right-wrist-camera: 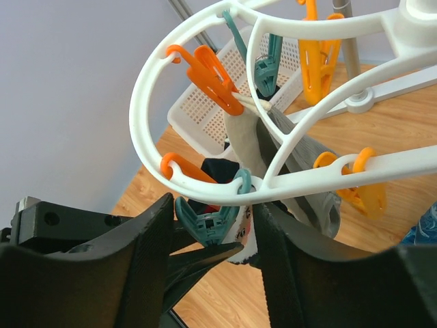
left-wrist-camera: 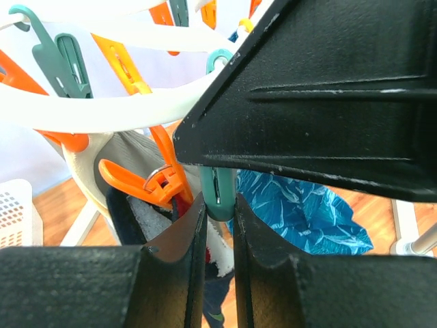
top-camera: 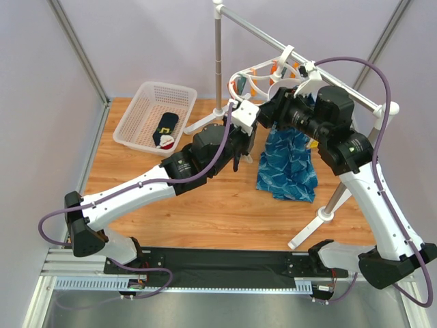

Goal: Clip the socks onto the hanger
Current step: Open the clamp at the hanger.

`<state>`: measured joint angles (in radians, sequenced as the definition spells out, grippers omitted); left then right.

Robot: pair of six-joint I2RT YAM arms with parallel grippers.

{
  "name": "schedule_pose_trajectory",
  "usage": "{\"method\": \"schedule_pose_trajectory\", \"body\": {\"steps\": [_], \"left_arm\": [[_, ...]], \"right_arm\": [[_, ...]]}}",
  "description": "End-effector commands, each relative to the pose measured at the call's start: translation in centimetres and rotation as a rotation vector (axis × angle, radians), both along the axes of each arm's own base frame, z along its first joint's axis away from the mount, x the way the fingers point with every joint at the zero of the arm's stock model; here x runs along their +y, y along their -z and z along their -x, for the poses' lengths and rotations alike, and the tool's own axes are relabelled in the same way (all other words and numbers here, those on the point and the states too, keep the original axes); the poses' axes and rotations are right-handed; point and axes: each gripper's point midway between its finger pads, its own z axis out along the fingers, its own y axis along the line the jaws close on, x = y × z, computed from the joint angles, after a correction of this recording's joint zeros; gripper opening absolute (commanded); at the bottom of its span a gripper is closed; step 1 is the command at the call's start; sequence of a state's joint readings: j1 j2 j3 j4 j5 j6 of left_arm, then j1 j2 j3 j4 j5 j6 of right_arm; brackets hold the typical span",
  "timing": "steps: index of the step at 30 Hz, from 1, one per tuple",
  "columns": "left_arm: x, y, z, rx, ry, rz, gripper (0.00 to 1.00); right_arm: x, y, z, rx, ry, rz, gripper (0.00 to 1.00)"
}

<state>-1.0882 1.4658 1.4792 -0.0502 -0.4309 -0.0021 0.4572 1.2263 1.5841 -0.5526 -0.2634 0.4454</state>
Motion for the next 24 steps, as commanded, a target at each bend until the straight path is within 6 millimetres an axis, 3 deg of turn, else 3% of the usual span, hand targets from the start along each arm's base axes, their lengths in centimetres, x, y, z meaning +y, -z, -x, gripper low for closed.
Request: {"method": "schedule_pose_trajectory", "body": {"steps": [1,7,10,11,13,14,17,20,22,23,24], "left_arm": [[0.1,-1.0,1.3,0.006,0.042,0.025,0.00],[-0.3,-0.8,1.3,0.010,0.052,0.019,0.00],[-0.4,-0.5,1.2,0.016,0.049,0.010,0.00],[-0.4,-0.7,1.1,0.015,0.045,0.012,0.00],[-0.3,-0.6,1.1,0.028,0.041,0.005,0.02],[-0.2,-0.5,1.1,0.028,0.041,0.005,0.17],[0.2,-1.2,1.9,0.034,0.069,0.033,0.45],[1.8,-2.6,2.9,0.069,0.098,0.090,0.57],[4.0,-4.2,3.3,0.100,0.099,0.163,0.59],[4.8,-3.8,3.7,0.142,0.114,0.153,0.59],[7.1,-4.9,3.1,0.178,0.076,0.217,0.58]], "right_arm": [[0.2,-2.3,-0.5,-0.073,0.008,-0.038,0.49],[0.0,-2.1,-1.1,-0.036,0.037,-0.018,0.39],[-0.1,-2.1,-1.5,-0.019,0.051,-0.014,0.25],[-0.1,-1.9,-1.4,0.002,0.055,-0.009,0.11],[-0.1,-1.7,-1.6,0.016,0.060,-0.002,0.00],[-0.2,-1.4,-1.6,0.029,0.064,0.002,0.00],[-0.3,-1.2,-1.6,0.031,0.068,0.002,0.00],[-0.4,-0.9,-2.0,0.030,0.084,0.011,0.00],[-0.4,-0.6,-2.2,0.034,0.087,0.015,0.00],[-0.3,-0.5,-2.3,0.036,0.085,0.018,0.00],[-0.3,-0.4,-2.3,0.037,0.084,0.018,0.00]]}}
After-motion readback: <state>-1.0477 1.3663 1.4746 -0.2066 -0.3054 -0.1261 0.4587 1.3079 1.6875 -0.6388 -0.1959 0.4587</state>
